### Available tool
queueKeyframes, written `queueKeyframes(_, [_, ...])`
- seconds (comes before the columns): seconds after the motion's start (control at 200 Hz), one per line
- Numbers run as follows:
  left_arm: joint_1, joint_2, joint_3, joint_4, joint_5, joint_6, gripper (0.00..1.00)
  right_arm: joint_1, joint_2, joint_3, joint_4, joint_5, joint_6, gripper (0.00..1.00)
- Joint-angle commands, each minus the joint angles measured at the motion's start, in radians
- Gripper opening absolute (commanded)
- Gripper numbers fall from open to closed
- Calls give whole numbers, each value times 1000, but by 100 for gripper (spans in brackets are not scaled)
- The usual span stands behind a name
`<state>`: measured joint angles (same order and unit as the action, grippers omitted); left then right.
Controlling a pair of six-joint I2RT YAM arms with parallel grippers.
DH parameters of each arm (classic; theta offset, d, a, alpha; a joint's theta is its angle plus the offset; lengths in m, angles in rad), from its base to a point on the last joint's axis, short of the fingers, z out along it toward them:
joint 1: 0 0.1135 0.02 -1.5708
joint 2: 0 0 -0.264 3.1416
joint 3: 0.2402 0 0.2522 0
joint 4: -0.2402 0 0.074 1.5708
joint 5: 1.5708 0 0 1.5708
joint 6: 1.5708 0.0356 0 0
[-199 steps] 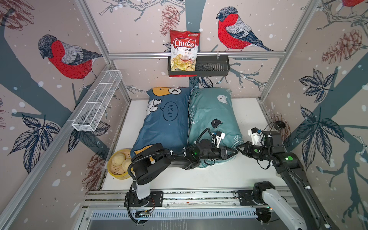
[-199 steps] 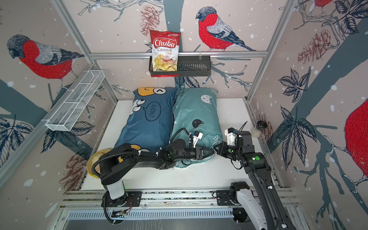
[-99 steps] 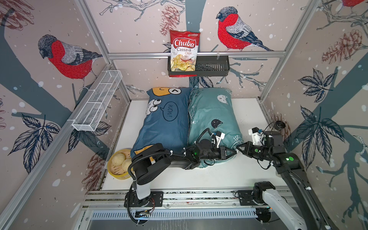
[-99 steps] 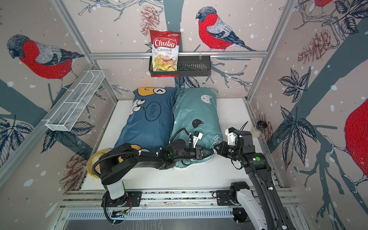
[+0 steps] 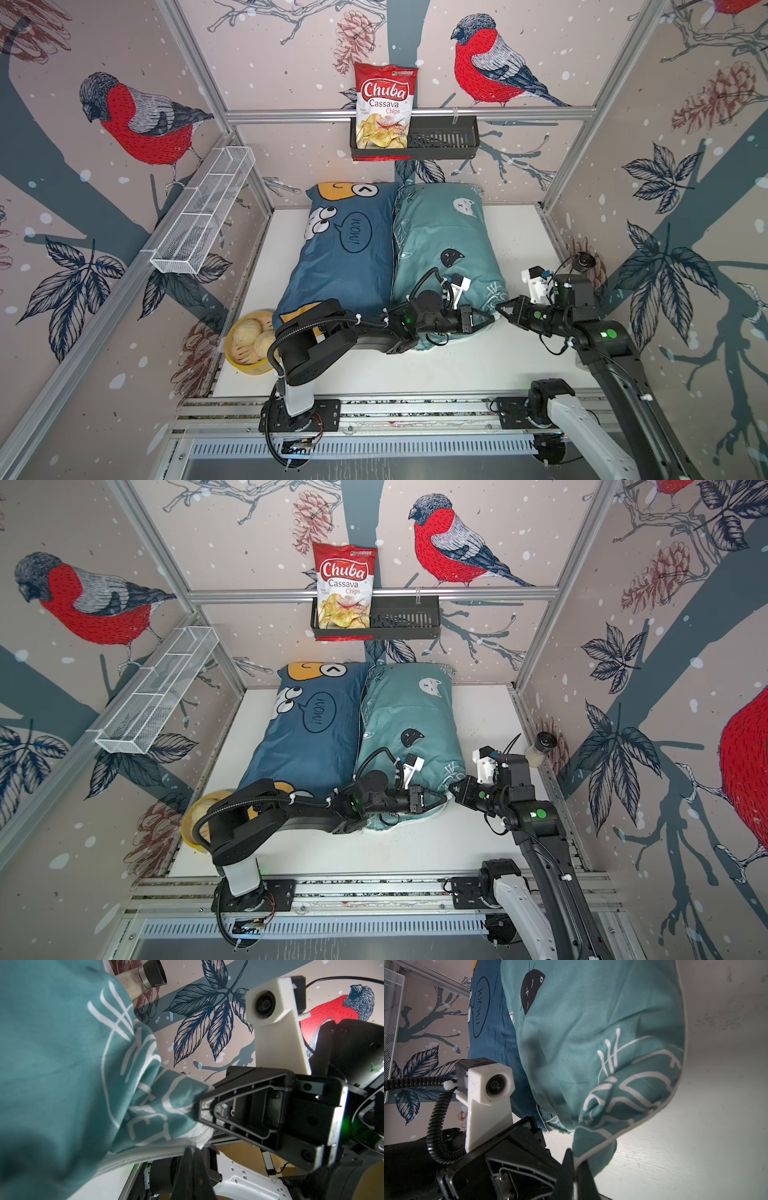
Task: Zip up pillowcases
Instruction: Zip the zipper on the pillowcase.
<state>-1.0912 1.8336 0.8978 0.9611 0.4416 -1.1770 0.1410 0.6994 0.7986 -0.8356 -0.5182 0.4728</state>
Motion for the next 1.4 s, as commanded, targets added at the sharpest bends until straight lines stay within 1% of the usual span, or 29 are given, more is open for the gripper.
queueKeyframes(0.0, [-3,3,9,11,1,36,0,-14,-9,24,11,34,-13,0])
queueKeyframes(0.15, [-6,-6,10,-34,2,71,0,-46,-14,33,3,66,-31,0])
queueKeyframes(0.275, [-10,-18,2,-78,-9,104,0,-75,-20,32,5,70,-40,0])
queueKeyframes(0.57, [-18,-60,-37,-177,-50,175,0,-128,-24,34,5,96,-57,0])
queueKeyframes(0.776, [-21,-68,-55,-202,-62,194,0,-151,-31,34,8,105,-64,0])
queueKeyframes(0.986, [-32,-102,-90,-304,-113,252,0,-178,-42,27,15,136,-68,0])
queueKeyframes(1.231, [-41,-138,-126,-388,-168,291,0,-203,-44,13,38,142,-70,0])
queueKeyframes(1.396, [-43,-155,-141,-446,-206,314,0,-225,-40,22,32,173,-90,0])
